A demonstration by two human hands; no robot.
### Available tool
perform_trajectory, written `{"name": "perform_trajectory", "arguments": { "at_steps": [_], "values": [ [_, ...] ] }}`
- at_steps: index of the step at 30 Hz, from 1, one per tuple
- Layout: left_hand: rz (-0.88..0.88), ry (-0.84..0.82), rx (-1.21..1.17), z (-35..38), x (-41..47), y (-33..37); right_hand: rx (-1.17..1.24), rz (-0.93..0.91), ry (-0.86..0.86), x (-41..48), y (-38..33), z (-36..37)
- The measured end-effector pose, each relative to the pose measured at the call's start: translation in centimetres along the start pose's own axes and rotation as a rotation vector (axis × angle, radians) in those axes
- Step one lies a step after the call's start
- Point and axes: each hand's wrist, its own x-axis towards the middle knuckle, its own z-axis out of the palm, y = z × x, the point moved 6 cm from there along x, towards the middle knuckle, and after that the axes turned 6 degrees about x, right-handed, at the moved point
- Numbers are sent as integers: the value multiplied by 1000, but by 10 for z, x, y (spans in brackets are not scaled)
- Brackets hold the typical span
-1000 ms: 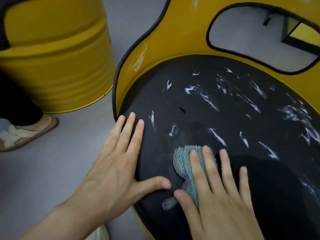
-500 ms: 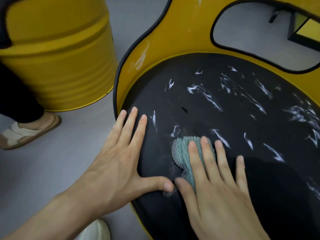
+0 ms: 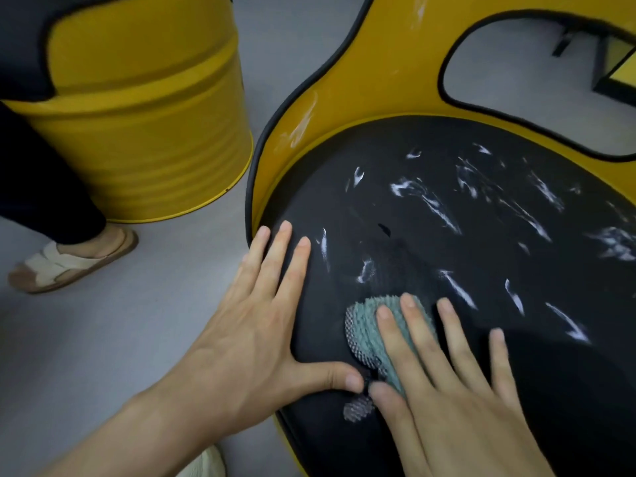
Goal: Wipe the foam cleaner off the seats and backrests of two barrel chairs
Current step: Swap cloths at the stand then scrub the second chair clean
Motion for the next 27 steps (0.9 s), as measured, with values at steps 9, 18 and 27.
{"name": "perform_trajectory", "arguments": {
  "at_steps": [9,18,27],
  "values": [
    [6,41,-21,1,-1,-1,10,6,-1,43,-8,-10],
    [-10,79,-63,1,-2,0,-22,-25,6,45,-3,-10],
    [-6,81,-77,2,-1,-2,-28,-49,26,7,-1,1]
  ]
}}
